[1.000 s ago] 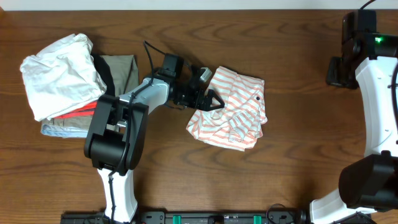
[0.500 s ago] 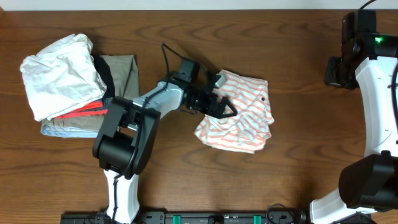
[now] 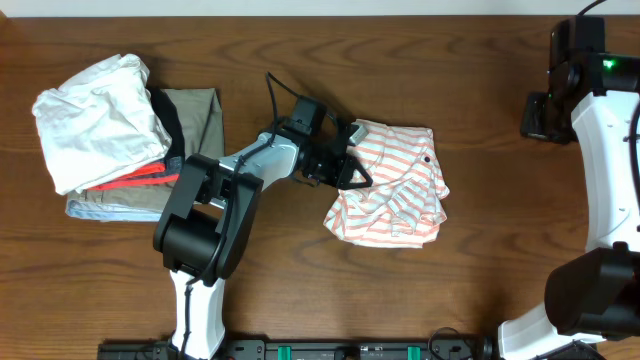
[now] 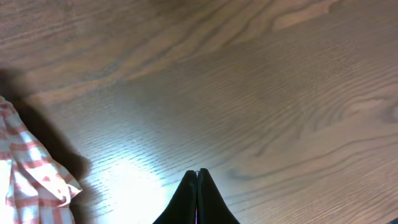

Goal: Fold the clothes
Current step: 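Grasp the folded striped shirt with the left gripper and lift it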

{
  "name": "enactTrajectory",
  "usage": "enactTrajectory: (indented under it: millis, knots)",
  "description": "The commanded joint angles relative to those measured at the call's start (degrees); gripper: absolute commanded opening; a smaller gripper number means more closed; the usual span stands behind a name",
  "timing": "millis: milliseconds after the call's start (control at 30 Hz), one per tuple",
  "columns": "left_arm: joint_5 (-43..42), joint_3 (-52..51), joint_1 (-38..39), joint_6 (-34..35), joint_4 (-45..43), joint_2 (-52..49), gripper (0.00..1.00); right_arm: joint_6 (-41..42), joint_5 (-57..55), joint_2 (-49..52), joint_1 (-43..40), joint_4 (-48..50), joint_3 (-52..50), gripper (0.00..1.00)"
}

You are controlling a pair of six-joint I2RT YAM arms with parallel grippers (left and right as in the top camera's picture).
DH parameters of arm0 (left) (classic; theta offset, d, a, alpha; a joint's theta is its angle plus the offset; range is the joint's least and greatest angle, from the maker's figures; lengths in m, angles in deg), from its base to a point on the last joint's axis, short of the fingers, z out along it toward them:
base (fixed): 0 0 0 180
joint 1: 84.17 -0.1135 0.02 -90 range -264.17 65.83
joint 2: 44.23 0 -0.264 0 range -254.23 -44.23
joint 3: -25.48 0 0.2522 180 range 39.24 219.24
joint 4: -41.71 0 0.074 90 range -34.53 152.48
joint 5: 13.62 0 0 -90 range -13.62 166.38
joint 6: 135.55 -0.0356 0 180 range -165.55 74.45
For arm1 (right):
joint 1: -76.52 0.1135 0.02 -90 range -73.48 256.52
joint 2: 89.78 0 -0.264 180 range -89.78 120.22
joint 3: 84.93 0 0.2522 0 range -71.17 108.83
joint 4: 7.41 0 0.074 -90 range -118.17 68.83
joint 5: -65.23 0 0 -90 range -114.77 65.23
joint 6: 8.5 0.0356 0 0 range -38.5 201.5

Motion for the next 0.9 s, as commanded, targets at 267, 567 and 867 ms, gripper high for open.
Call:
enactTrajectory:
  millis: [267, 567, 867]
  knots:
    - [-3.45, 0.07, -0.79, 2.51, -0.7, -0.09, 0.06, -0.44, -0.04, -0.24, -0.37, -0.24, -0.26, 0.01]
    - [19.39, 2.27, -9.38, 0.35, 17.42, 10.73, 0.06, -1.7, -0.07, -0.24, -0.37, -0.46, -0.26, 0.01]
    - [37.27, 15.34, -18.99, -8.5, 36.96, 19.12, 0.06, -1.7, -0.04, -0.24, -0.37, -0.46, -0.26, 0.01]
